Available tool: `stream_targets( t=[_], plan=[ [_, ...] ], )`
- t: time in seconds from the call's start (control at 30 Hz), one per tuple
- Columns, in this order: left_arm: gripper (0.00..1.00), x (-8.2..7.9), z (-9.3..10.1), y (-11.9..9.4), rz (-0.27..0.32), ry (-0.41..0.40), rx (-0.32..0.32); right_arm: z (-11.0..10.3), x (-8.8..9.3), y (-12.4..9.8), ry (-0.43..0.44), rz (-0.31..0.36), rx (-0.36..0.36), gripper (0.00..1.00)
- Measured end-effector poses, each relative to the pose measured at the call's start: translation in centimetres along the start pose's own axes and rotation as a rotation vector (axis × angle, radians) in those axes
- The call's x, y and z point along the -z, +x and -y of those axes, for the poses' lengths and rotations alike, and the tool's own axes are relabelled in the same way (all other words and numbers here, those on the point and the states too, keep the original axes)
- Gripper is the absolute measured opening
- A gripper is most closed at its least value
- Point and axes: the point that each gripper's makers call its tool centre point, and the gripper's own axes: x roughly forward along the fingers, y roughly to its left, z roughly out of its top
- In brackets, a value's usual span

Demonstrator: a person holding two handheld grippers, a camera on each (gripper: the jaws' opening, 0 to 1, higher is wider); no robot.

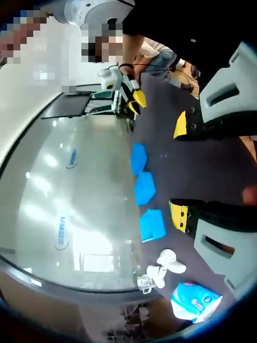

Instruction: Sort the screws, nuts, and washers into the corresponding bins

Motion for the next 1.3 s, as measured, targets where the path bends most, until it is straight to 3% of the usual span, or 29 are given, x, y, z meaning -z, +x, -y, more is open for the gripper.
stream_targets(
  t=[0.4,1.3],
  plan=[
    [0.43,0.4,-0.8,-0.7,0.003,-0.014,-0.023,1.1,-0.8,3.7,-0.015,-0.086,-0.070,0.23],
    [0.43,1.0,-1.4,-1.5,0.000,-0.023,-0.042,2.1,0.8,10.7,-0.179,-0.434,-0.280,0.22]
  ],
)
